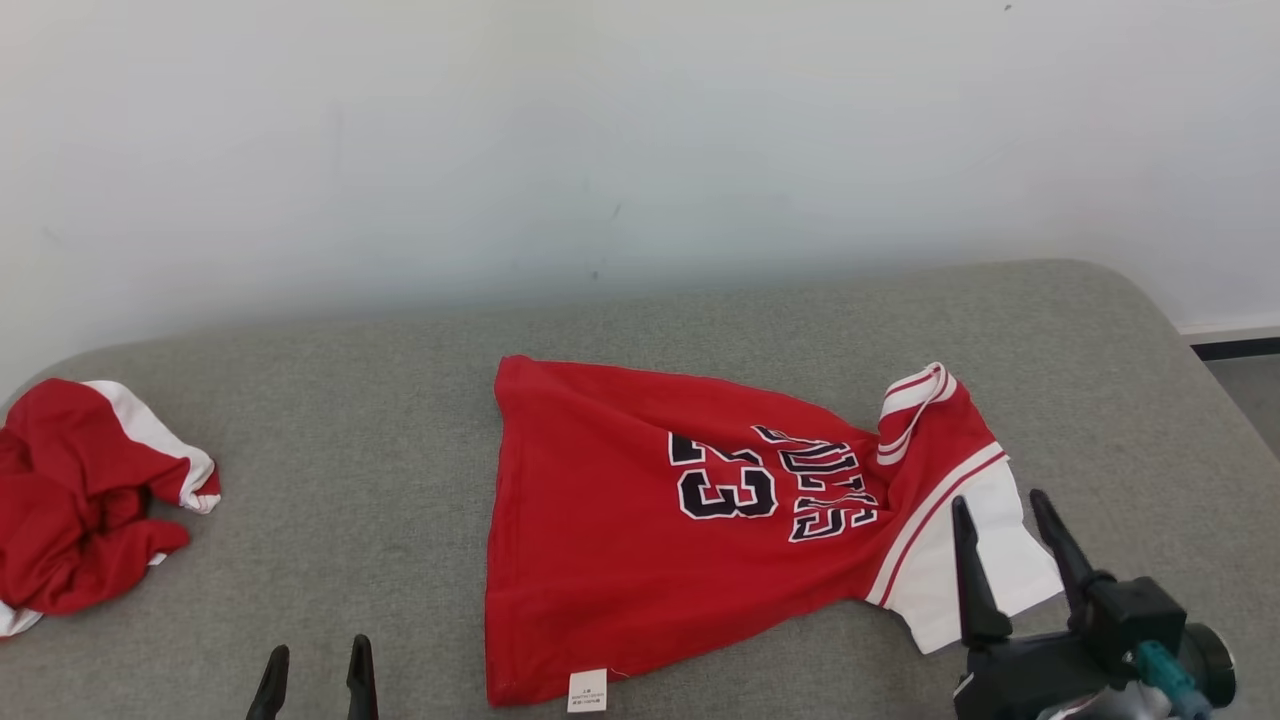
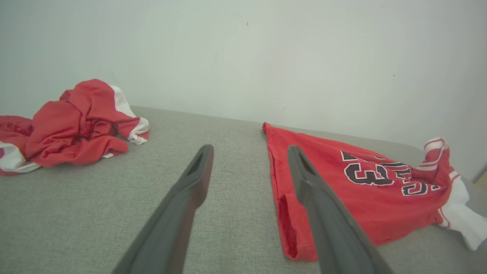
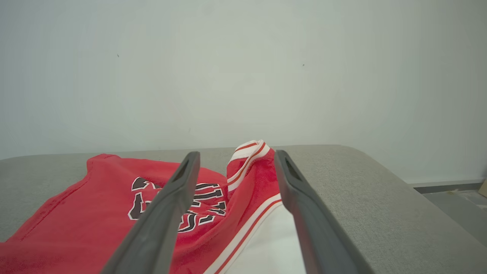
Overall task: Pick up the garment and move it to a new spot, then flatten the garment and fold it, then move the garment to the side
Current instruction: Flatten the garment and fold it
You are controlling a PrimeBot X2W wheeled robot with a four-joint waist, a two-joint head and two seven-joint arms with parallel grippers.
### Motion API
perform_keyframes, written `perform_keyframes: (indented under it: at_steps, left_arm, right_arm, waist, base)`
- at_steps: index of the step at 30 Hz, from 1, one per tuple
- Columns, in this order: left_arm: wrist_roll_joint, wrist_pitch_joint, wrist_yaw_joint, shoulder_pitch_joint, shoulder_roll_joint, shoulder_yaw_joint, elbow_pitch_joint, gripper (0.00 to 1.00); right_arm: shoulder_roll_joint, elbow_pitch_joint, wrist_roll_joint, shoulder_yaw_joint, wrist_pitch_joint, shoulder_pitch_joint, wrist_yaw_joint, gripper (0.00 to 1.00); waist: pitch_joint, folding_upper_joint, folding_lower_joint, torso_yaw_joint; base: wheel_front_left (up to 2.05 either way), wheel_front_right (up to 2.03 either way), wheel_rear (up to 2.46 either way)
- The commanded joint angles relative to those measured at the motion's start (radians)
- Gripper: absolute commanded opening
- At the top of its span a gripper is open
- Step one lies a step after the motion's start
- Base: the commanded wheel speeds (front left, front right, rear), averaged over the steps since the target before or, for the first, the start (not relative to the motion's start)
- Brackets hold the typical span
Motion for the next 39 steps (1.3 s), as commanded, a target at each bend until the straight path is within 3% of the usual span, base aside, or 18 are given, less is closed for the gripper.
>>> perform_keyframes:
  at_steps: [1,16,39]
  left_arm:
    - [-0.006,-0.001,0.007,0.015,0.001,0.008,0.005,1.00]
    - [0.003,-0.001,-0.009,0.022,0.001,0.057,0.051,1.00]
    - [0.036,-0.001,-0.030,-0.002,0.000,0.009,0.121,1.00]
  right_arm:
    - [-0.002,-0.038,0.002,0.032,-0.013,0.038,-0.002,1.00]
    - [-0.004,-0.114,-0.007,0.117,0.018,0.149,-0.002,1.00]
    - [-0.002,-0.085,0.016,0.030,0.074,0.120,-0.002,1.00]
  waist:
    - [-0.004,0.0001,0.0002,-0.012]
    - [-0.044,0.0001,0.0002,-0.030]
    - [-0.034,0.0001,0.0002,-0.027]
  base:
    - [0.00,0.00,0.00]
    - [0.00,0.00,0.00]
    - [0.00,0.00,0.00]
